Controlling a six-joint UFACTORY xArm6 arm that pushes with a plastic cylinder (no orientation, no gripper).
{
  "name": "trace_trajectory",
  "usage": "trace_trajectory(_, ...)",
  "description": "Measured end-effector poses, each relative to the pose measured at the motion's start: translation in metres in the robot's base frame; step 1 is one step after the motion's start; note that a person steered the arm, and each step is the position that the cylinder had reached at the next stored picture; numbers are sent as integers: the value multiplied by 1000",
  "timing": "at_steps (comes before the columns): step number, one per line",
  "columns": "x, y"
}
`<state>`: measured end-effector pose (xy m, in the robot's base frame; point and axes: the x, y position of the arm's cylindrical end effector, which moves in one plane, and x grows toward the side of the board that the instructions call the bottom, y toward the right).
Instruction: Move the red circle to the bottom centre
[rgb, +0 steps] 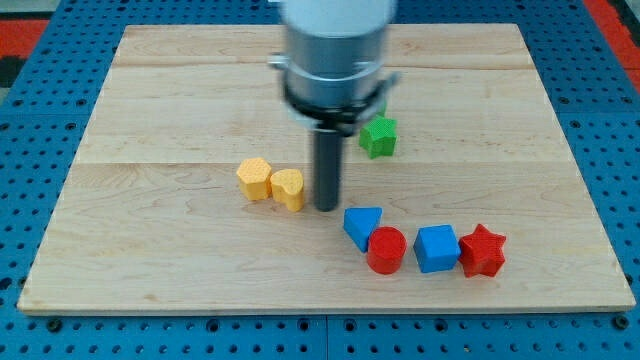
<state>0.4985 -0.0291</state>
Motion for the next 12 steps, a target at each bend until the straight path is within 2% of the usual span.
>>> trace_trajectory(1,-5,-26)
trace_trajectory(3,-53,-69)
trace_trajectory(4,-55,-67)
trace_trajectory(7,-33,225)
trace_trajectory(8,29,265)
trace_trajectory(9,106,256)
trace_trajectory(10,118,205)
trace_trajectory(11,102,165)
trace_trajectory(12,87,156)
